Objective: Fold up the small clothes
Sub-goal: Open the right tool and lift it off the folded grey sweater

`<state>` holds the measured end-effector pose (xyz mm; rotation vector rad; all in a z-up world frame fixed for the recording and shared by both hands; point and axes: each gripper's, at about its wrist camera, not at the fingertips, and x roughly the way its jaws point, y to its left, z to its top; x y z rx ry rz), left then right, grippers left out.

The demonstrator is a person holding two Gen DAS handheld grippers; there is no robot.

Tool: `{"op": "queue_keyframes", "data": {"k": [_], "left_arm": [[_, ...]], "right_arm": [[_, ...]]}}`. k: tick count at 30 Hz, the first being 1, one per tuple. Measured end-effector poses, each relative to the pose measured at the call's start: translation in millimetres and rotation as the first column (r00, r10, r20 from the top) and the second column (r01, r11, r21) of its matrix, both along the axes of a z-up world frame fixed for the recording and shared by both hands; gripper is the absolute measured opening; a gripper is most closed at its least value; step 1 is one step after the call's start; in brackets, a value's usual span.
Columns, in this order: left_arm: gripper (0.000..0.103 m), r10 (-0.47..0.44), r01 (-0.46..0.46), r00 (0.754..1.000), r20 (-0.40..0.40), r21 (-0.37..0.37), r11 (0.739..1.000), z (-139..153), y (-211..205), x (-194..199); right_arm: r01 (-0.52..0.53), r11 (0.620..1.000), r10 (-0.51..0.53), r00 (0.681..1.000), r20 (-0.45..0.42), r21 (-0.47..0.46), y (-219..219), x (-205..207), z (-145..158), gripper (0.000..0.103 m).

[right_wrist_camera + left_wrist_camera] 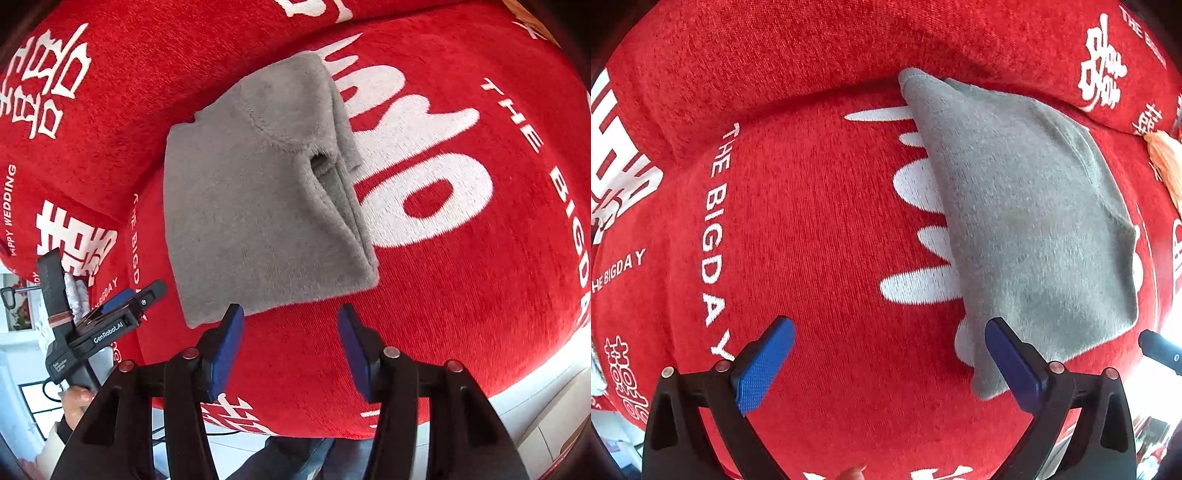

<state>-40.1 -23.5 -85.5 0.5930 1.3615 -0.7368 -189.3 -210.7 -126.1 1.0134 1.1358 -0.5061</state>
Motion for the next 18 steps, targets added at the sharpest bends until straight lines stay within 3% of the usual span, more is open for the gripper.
{"op": "queue_keyframes", "data": {"k": [12,18], "left_arm": [[0.103,0.096,-0.095,0.995,-0.040,0.012,0.995,-3,-37,17],[0.103,0.136,-0.134,0.982,-0.129,0.026,0.991,-17,-50,28]], "right_arm": [[-0.063,0.998,0.063,0.998,0.008,0.017,-74,35,1,0.066],[-0.069,0.996,0.068,0.998,0.013,0.051,-100,43,-8,0.066]]}}
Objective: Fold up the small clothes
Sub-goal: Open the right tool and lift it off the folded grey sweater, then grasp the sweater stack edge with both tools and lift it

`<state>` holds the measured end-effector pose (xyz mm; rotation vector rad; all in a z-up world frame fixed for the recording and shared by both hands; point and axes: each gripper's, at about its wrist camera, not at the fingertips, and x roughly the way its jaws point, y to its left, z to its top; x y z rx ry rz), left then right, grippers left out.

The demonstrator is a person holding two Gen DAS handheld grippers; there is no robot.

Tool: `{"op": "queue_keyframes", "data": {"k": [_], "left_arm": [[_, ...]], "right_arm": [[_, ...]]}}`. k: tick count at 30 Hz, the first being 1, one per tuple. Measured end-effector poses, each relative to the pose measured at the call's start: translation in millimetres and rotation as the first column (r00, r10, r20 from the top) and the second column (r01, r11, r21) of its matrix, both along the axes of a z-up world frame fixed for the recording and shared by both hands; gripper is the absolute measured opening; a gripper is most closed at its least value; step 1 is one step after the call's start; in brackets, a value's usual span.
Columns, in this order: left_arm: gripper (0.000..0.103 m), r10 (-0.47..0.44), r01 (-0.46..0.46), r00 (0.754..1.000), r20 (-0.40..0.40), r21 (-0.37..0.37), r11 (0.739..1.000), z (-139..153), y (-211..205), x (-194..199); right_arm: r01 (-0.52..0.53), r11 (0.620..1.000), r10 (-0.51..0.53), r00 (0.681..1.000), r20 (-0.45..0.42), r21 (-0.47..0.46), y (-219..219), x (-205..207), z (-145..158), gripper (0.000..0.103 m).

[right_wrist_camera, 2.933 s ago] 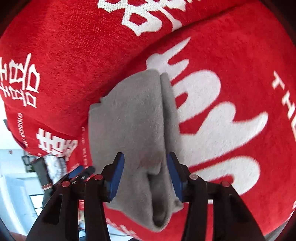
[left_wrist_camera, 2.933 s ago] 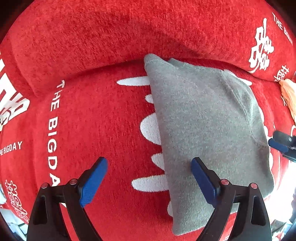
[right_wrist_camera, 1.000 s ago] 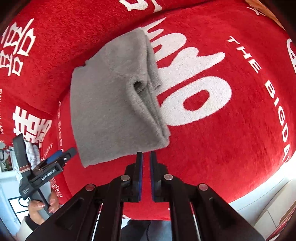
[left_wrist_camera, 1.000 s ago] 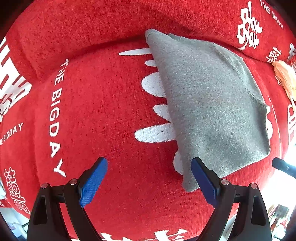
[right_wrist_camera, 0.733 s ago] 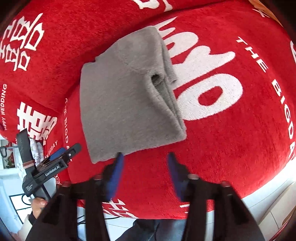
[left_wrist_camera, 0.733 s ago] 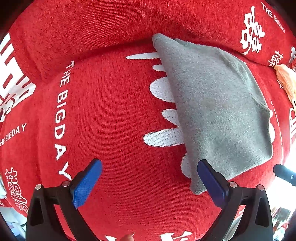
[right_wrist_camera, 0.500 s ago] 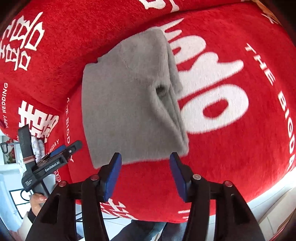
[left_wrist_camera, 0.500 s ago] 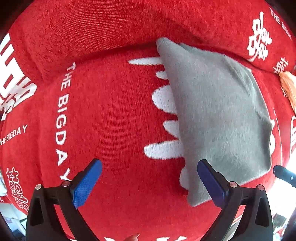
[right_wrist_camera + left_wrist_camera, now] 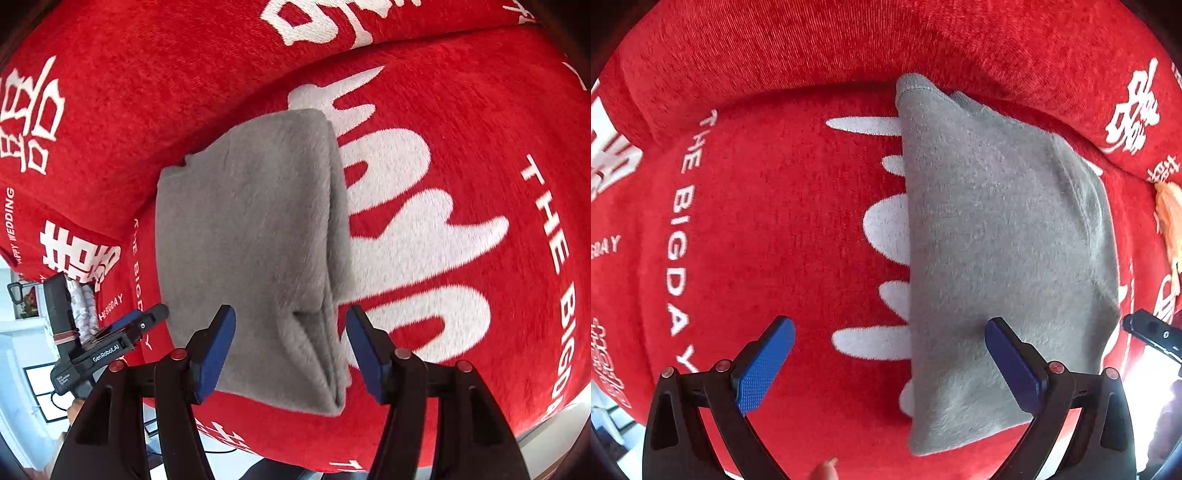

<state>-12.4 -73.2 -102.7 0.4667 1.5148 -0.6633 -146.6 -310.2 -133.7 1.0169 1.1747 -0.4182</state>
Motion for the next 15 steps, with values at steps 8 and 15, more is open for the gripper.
{"op": "queue_keyframes", "data": {"k": [8,15], "left_arm": [[0.103,0.015,-0.020,0.998,-0.067,-0.074,0.997,-4,-5,21],[0.103,-0.024,-0.016,0.977,-0.213,-0.180,0.983,-28,-25,33]], "right_arm": [[0.006,0.998,-0.010,0.998,0.064,0.061,-38,-3,-10,0.074],[0.020,0.973,-0.055,0.988,0.146,0.231,-65,-11,-48,0.074]]}}
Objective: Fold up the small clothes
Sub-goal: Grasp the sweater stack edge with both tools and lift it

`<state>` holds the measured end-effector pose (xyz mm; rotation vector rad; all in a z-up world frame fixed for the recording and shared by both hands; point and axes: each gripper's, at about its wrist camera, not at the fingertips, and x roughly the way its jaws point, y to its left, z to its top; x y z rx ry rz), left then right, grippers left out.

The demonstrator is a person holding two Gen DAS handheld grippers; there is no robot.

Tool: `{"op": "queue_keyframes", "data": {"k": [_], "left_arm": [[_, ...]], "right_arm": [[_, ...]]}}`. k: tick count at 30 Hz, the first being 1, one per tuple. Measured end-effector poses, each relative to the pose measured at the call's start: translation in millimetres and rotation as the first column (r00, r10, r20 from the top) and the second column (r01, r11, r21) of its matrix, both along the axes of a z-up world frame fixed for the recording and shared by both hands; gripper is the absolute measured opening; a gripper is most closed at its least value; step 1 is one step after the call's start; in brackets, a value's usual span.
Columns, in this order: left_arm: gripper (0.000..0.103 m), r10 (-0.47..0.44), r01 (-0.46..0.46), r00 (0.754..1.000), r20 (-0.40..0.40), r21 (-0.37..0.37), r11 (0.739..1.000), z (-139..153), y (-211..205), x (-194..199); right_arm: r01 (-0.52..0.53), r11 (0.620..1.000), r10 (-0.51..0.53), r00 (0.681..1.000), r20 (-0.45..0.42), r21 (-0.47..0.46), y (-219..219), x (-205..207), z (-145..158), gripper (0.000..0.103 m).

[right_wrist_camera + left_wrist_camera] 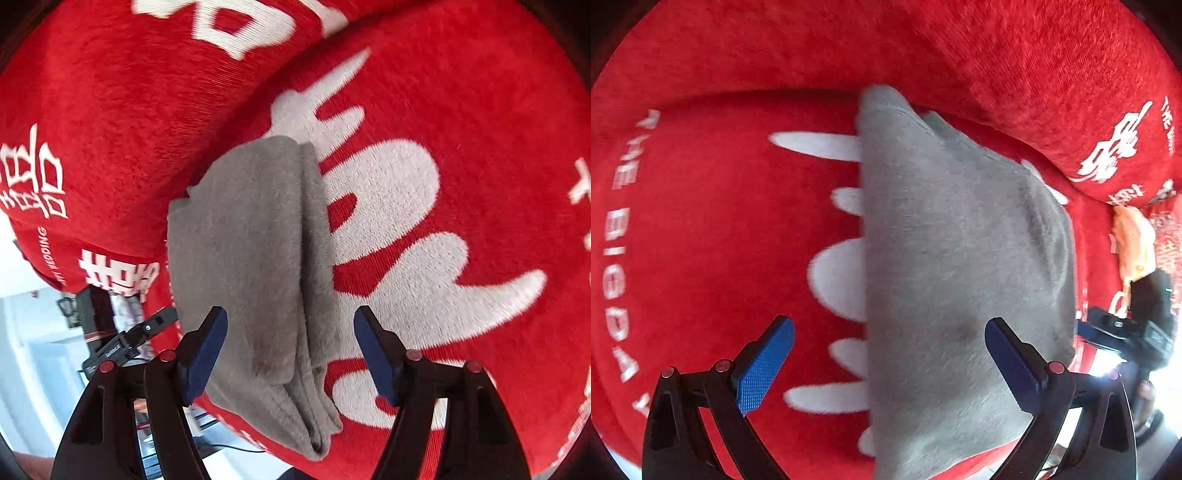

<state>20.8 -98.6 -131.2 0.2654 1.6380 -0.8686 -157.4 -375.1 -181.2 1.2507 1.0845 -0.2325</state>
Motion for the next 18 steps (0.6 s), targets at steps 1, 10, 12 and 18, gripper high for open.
{"op": "queue_keyframes", "data": {"k": [1,10,12,18], "left_arm": [[0.103,-0.007,0.007,1.000,-0.014,-0.006,1.000,-5,-4,-1],[0.103,-0.046,0.044,0.998,-0.045,-0.049,0.998,-16,-43,-22],[0.103,-0.045,0.044,0.998,-0.037,-0.038,0.998,-20,-47,-23],[0.102,-0.071,0.069,0.997,-0.030,-0.035,0.997,-21,-49,-28]], "right_arm": [[-0.001,1.000,0.000,1.000,0.013,0.028,-2,0,-7,0.074],[-0.105,0.985,0.084,0.984,0.156,0.138,1,27,-27,0.076],[-0.131,0.979,0.098,0.974,0.205,0.157,3,34,-28,0.077],[-0.110,0.977,0.068,0.973,0.219,0.183,2,33,-38,0.075]]}}
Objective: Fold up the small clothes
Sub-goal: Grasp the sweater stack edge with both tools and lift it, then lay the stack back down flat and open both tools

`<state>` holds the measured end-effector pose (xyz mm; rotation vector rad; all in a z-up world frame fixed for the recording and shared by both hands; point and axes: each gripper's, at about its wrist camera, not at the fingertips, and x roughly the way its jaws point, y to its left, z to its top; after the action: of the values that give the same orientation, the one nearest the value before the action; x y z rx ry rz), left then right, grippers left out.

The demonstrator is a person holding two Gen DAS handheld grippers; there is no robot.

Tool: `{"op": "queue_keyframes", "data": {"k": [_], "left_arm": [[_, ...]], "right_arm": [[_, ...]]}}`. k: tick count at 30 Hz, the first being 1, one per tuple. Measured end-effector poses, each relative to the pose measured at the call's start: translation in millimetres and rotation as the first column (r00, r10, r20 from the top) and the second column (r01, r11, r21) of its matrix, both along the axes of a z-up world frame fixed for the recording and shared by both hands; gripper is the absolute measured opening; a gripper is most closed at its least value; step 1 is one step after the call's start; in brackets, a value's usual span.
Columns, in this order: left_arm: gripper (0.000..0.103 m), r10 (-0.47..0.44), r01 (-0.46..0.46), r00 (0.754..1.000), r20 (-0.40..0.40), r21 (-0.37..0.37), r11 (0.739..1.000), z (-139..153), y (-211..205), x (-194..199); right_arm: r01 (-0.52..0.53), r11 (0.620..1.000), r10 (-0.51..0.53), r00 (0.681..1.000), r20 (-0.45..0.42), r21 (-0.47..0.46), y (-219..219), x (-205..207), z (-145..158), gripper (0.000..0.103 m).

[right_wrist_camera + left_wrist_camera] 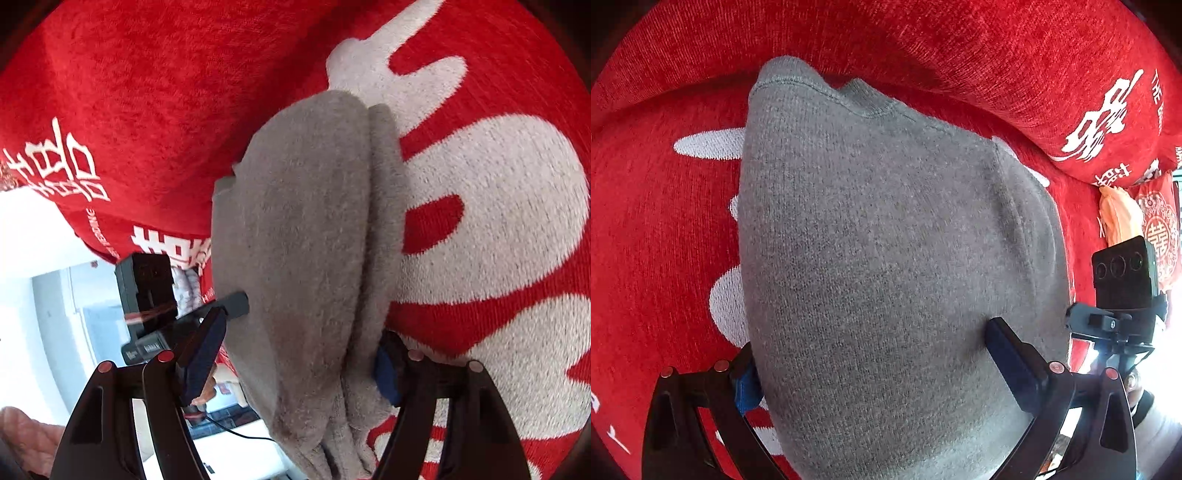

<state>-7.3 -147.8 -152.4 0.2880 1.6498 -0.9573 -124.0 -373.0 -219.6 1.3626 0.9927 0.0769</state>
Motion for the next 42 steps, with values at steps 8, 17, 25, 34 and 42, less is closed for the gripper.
{"op": "queue_keyframes", "data": {"k": [8,17,25,34,42], "left_arm": [[0.050,0.075,-0.074,0.997,0.014,-0.086,0.994,28,19,2],[0.050,0.086,-0.083,0.996,0.012,-0.154,0.985,79,59,2],[0.050,0.117,-0.111,0.991,0.059,-0.094,0.989,88,134,3],[0.054,0.247,-0.247,0.966,0.075,-0.007,0.969,49,210,13],[0.054,0.286,-0.289,0.926,0.247,-0.024,0.957,69,228,39]], "right_arm": [[0.047,0.998,-0.048,0.999,0.003,0.049,14,-5,11,0.030],[0.056,0.991,-0.065,0.995,0.075,0.120,51,-10,57,0.030],[0.002,0.988,-0.014,0.997,0.073,0.157,121,-3,58,0.030],[-0.152,0.984,0.136,0.976,-0.171,-0.087,173,23,24,0.052],[-0.186,0.922,0.129,0.974,-0.184,-0.339,171,27,72,0.022]]}}
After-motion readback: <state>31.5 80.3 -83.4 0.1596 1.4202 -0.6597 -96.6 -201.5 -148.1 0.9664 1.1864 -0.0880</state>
